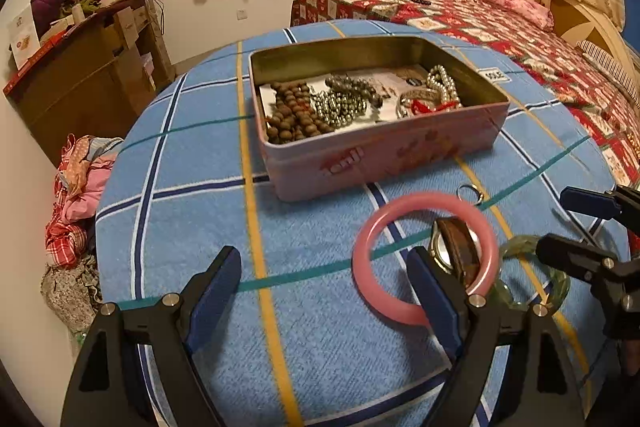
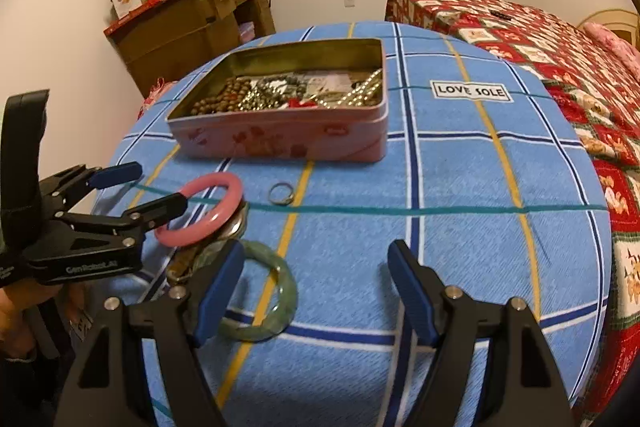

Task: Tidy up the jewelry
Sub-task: 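Move both tools back to the pink bangle and green jade bangle, then grasp the pink bangle with the left tool while the right tool grasps the jade bangle, then carry both bangles over the tin, lower them in and open both tools, then move the left tool to the brown leather watch and the right tool to the silver ring, then grasp the watch strap with the left tool while the right tool grasps the silver ring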

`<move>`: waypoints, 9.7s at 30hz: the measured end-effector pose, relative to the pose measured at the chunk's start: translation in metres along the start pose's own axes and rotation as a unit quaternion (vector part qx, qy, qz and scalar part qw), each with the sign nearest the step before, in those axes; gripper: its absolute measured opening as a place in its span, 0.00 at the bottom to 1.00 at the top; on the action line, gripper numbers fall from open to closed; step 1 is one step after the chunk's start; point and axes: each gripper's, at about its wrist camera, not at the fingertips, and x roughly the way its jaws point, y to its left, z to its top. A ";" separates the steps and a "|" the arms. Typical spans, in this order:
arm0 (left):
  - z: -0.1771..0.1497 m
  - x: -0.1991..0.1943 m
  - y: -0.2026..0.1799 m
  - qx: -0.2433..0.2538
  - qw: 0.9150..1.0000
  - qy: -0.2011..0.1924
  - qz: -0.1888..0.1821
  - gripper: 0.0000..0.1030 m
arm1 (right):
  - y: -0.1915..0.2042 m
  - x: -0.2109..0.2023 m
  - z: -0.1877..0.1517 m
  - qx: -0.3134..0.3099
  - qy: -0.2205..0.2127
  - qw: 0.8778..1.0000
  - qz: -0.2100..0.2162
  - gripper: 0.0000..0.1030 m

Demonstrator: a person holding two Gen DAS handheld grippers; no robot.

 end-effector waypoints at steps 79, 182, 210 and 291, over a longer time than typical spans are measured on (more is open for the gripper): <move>0.012 -0.060 0.009 0.010 0.995 -0.082 -0.047 0.08 | 0.005 -0.026 0.007 -0.022 -0.058 0.998 -0.001 0.10; 0.063 -0.027 0.023 -0.009 0.997 -0.081 -0.005 0.80 | -0.019 0.014 0.090 -0.014 -0.074 0.996 -0.048 0.70; 0.001 0.007 -0.043 0.057 0.998 0.001 -0.029 0.80 | -0.041 0.008 0.023 0.034 -0.033 0.996 -0.081 0.80; -0.003 -0.001 0.011 -0.007 0.999 -0.028 -0.043 0.35 | 0.050 0.039 0.026 -0.094 0.023 0.995 -0.010 0.21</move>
